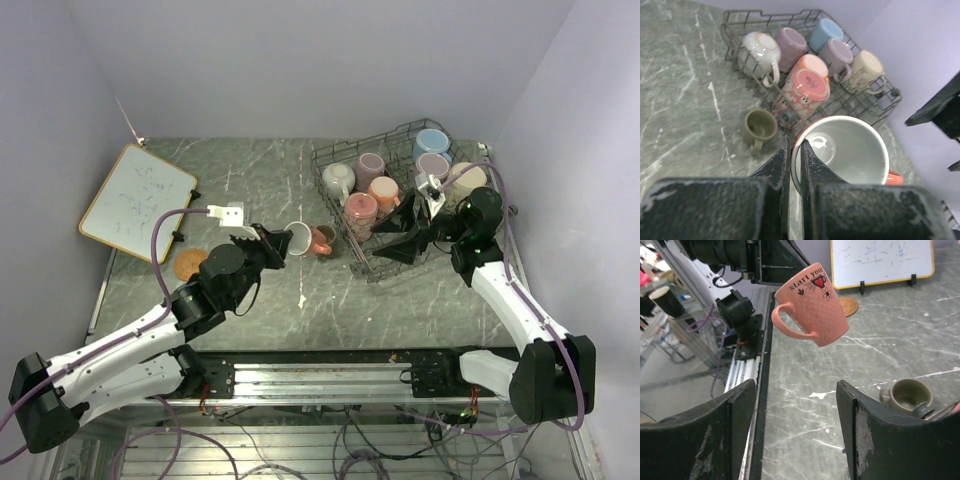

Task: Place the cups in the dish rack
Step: Turn the cup upside down in the dish rack.

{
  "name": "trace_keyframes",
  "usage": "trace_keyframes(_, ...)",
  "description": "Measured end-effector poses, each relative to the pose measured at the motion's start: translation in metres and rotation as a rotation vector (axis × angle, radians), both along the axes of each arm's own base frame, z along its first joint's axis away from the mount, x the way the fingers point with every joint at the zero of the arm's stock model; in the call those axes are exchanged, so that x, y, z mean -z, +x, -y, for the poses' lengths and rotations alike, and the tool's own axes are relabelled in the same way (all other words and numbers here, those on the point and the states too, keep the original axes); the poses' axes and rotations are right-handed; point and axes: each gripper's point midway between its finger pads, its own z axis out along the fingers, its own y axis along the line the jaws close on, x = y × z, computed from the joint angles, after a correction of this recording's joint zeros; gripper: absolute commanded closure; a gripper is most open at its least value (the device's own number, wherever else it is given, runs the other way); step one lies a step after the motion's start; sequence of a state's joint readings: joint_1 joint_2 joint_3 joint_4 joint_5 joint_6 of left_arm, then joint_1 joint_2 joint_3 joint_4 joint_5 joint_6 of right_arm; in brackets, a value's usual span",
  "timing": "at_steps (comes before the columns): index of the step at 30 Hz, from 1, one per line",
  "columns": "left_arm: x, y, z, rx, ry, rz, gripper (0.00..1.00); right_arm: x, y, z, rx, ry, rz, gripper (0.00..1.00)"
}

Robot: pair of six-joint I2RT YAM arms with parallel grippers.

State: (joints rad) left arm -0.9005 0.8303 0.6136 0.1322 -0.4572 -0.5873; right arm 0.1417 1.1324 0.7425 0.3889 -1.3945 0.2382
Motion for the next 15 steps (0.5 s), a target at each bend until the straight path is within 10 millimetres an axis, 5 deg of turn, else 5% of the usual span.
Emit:
trace_keyframes(10,-0.021,0.012,0.015,0.044,-0.075,0.113,0.93,-0.008,-0.005,-0.017,-0.033,0.04,-0.264,0.31)
trace_keyframes(15,-0.03,0.03,0.002,0.046,-0.082,0.209,0.93,-0.007,-0.012,-0.027,-0.073,0.042,-0.473,0.32)
